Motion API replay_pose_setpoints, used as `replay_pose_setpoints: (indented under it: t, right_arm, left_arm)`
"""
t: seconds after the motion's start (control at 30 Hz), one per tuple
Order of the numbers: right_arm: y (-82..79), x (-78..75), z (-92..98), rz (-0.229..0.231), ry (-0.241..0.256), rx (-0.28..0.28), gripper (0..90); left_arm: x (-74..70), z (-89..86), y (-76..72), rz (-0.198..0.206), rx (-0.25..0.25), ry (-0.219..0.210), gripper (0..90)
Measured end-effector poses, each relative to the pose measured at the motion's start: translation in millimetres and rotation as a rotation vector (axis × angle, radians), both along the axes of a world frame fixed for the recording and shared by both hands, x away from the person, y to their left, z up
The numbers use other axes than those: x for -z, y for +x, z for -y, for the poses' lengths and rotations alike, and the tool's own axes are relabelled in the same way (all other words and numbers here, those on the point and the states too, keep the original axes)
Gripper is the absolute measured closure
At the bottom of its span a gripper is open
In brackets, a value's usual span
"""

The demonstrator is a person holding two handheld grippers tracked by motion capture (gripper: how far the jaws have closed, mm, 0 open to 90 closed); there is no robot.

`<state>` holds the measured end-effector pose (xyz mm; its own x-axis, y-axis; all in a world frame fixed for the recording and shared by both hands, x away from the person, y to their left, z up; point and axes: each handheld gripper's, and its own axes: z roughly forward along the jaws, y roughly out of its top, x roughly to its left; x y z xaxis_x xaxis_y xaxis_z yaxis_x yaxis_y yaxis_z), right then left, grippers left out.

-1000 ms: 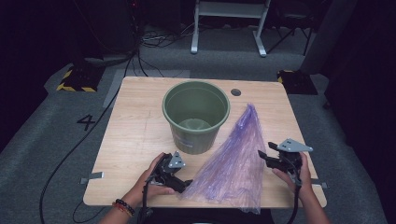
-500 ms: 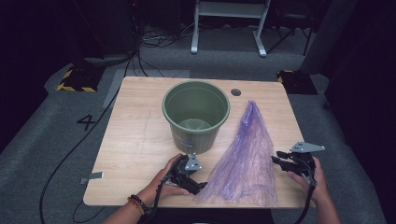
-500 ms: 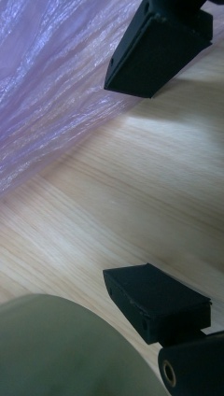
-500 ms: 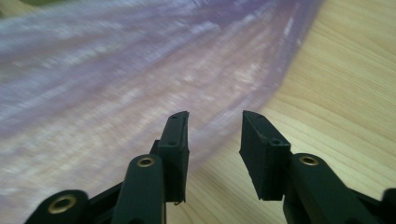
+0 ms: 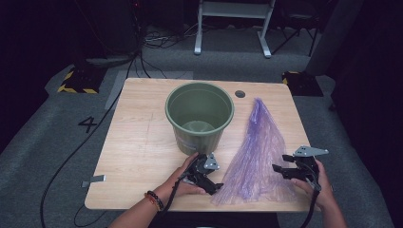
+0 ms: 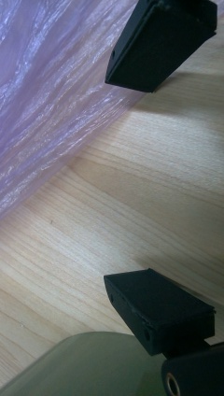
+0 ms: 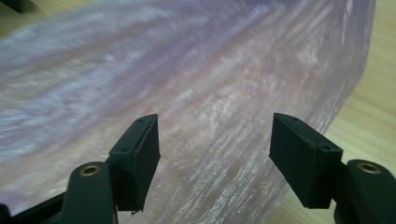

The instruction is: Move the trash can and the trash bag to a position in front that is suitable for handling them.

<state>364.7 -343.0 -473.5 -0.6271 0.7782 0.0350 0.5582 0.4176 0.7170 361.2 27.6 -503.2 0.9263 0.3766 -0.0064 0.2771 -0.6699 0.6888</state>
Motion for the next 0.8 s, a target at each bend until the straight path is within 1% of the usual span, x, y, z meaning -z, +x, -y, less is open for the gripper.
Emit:
replay_pose_setpoints:
  t: [0.03,0.07,0.1,0.13,0.17,0.2,0.23,0.27,0.3,0.33,0.37,0.4,0.47,0.53,0.57,0.6,0.63,0.67,0.7,0.73,0.77,0.8]
  right_arm:
    - [1.3,2.8,0.0,-0.011,-0.016,0.014,34.1]
    - [2.6,5.6,-0.2,-0.007,-0.041,0.028,36.7]
    - [2.6,5.6,-0.2,-0.007,-0.041,0.028,36.7]
    - [6.0,10.2,1.4,-0.014,-0.072,0.051,40.4]
    - [7.7,11.9,4.0,-0.016,-0.066,0.055,41.4]
    - [7.7,11.9,4.0,-0.016,-0.066,0.055,41.4]
    - [9.7,13.2,9.0,-0.024,-0.042,0.069,44.1]
    - [12.0,14.3,15.7,-0.019,-0.051,0.108,49.3]
    - [12.0,14.3,15.7,-0.019,-0.051,0.108,49.3]
    - [13.5,15.3,19.4,-0.014,-0.066,0.127,52.4]
    - [16.8,17.9,27.3,-0.01,-0.041,0.146,56.4]
    - [16.8,17.9,27.3,-0.01,-0.041,0.146,56.4]
    - [20.1,18.7,32.4,-0.003,-0.03,0.143,59.7]
    - [23.4,18.4,33.8,-0.006,-0.028,0.146,60.9]
    - [24.6,18.3,33.9,-0.006,-0.032,0.146,63.1]
    - [24.6,18.3,33.9,-0.006,-0.032,0.146,63.1]
    - [27.7,18.3,34.1,0.002,-0.037,0.138,67.2]
    - [29.4,18.3,34.1,0.004,-0.038,0.134,70.8]
    - [29.4,18.3,34.1,0.004,-0.038,0.134,70.8]
    - [32.6,18.4,32.8,0.004,-0.034,0.119,78.8]
    - [32.6,18.4,32.8,0.004,-0.034,0.119,78.8]
    - [34.4,18.8,31.5,0.004,-0.024,0.103,82.5]
  left_arm:
    - [-0.2,-2.3,0.5,0.0,0.009,-0.002,6.5]
    - [-0.7,-5.7,1.6,-0.004,0.016,-0.001,7.6]
    - [-0.7,-5.7,1.6,-0.004,0.016,-0.001,9.3]
    - [-1.0,-9.7,2.8,-0.002,0.011,-0.006,11.7]
    - [-1.5,-14.1,4.0,-0.001,0.003,-0.009,14.4]
    - [-2.5,-20.0,5.4,-0.001,-0.015,-0.006,14.4]
    - [-3.0,-23.5,6.1,0.0,-0.027,0.002,15.7]
    - [-3.7,-28.7,6.2,-0.001,-0.042,0.01,15.6]
    - [-3.8,-34.2,6.2,-0.001,-0.056,0.01,15.6]
    - [-4.2,-40.1,5.8,-0.003,-0.07,0.014,15.5]
    - [-4.0,-47.7,5.0,-0.006,-0.083,0.011,15.2]
    - [-3.9,-52.5,4.8,-0.004,-0.081,0.011,15.2]
    - [-3.4,-65.3,3.2,-0.003,-0.092,0.007,15.1]
    - [-2.0,-78.3,2.0,0.004,-0.098,-0.006,14.9]
    - [-0.3,-92.6,0.3,0.009,-0.116,-0.022,14.9]
    - [-0.3,-92.6,0.3,0.009,-0.116,-0.022,14.9]
    - [0.3,-107.0,-2.7,0.011,-0.131,-0.028,14.9]
    - [0.4,-114.4,-4.3,0.012,-0.142,-0.029,14.9]
    - [0.4,-114.4,-4.3,0.012,-0.142,-0.029,14.9]
    - [0.4,-128.7,-7.5,0.011,-0.173,-0.029,14.9]
    - [0.4,-128.7,-7.5,0.011,-0.173,-0.029,15.0]
    - [0.7,-136.7,-9.5,0.012,-0.196,-0.03,15.0]
